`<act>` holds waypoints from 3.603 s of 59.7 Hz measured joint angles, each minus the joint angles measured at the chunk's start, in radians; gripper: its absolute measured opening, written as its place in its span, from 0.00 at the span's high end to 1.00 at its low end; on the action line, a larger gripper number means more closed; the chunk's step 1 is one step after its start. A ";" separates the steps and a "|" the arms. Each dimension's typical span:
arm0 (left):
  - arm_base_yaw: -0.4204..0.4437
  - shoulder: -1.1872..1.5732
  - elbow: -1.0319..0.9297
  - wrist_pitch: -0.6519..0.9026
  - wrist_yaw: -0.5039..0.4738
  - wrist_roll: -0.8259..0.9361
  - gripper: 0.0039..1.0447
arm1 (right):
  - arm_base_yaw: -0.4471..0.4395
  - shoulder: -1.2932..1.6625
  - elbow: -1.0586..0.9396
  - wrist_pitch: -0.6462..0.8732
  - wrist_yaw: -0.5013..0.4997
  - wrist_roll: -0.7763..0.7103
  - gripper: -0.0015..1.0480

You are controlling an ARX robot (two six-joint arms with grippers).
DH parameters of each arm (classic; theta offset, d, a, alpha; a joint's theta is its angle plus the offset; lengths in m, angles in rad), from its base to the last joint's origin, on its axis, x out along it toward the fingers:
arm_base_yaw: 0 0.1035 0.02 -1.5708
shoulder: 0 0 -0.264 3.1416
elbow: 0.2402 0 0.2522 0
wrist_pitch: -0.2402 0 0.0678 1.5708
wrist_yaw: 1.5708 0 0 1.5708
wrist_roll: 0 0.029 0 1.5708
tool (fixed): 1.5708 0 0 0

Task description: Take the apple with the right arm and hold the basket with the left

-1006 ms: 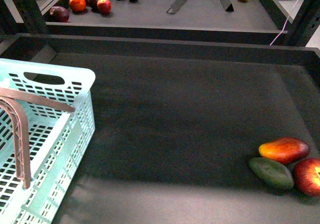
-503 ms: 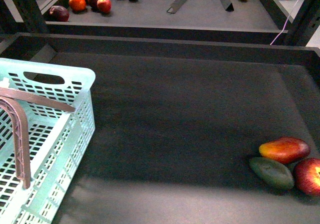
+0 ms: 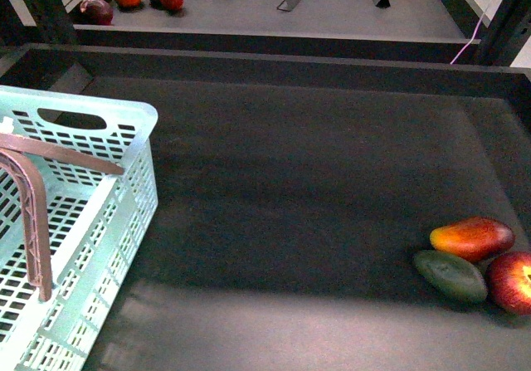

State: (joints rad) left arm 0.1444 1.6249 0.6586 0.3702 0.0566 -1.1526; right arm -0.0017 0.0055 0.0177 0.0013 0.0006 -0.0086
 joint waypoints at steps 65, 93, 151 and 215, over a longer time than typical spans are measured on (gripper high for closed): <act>-0.078 -0.210 -0.026 -0.232 -0.034 0.067 0.83 | 0.000 0.000 0.000 0.000 0.000 0.001 0.08; -0.632 -0.316 0.151 -0.379 -0.214 0.095 0.83 | 0.000 0.000 0.000 0.000 0.000 0.001 0.08; -0.852 -0.283 0.235 -0.455 -0.240 0.098 0.84 | -0.103 0.568 0.150 -0.166 0.055 -0.027 0.08; -0.857 -0.283 0.235 -0.455 -0.236 0.098 0.84 | -0.252 2.075 0.595 0.424 0.048 -0.160 0.08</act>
State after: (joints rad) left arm -0.7128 1.3415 0.8940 -0.0849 -0.1795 -1.0550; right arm -0.2539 2.0804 0.6132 0.4252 0.0490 -0.1688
